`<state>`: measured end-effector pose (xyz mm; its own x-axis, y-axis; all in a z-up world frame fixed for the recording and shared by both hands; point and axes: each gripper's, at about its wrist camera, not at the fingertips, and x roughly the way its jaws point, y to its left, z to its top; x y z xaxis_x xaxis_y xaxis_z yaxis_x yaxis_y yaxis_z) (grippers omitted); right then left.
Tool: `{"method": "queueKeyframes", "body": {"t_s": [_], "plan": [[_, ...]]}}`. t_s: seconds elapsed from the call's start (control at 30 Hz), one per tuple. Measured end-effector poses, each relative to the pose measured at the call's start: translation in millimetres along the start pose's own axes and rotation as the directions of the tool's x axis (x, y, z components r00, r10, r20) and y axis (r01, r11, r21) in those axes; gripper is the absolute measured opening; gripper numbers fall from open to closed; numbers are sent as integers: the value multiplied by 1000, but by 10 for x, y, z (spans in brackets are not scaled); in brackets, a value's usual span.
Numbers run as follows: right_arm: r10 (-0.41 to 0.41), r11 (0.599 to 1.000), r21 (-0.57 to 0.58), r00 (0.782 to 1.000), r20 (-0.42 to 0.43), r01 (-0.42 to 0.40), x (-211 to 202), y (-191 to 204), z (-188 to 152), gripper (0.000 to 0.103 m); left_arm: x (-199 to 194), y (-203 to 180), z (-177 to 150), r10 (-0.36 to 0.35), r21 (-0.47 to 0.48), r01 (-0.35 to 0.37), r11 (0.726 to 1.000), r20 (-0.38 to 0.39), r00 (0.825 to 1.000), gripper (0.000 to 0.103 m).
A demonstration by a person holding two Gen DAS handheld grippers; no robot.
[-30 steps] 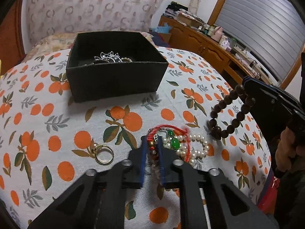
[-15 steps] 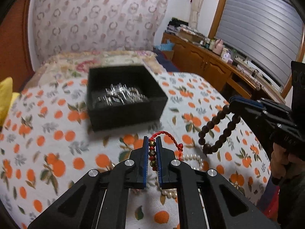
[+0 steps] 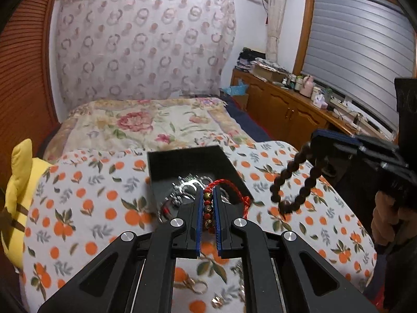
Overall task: Organize jewelry
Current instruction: 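Lift the red bracelet with the left gripper while the right lifts the brown beads toward the box, then lower the bracelet and bead strand into the black box and open both grippers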
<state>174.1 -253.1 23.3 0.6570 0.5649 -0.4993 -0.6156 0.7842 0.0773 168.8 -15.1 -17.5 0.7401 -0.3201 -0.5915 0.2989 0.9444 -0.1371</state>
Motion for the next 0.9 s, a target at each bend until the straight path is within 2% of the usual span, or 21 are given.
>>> {"method": "queueKeyframes", "body": {"t_s": [0.2,0.43,0.7,0.9], "plan": [[39,999,-11,999,37,-39,242,-83,280,15,146,128,97,29,-9,-29,1000,-2,1000,7],[75,997,-17,997,26,-75,652,-165,418,15,314,254,201,55,-21,-56,998,-12,998,7],[102,994,43,992,-72,-99,1225,-370,152,15,572,365,304,85,-6,-86,996,-47,995,7],[134,989,78,986,-101,-127,1361,-457,13,16,733,408,355,100,10,-100,995,-71,992,7]]}}
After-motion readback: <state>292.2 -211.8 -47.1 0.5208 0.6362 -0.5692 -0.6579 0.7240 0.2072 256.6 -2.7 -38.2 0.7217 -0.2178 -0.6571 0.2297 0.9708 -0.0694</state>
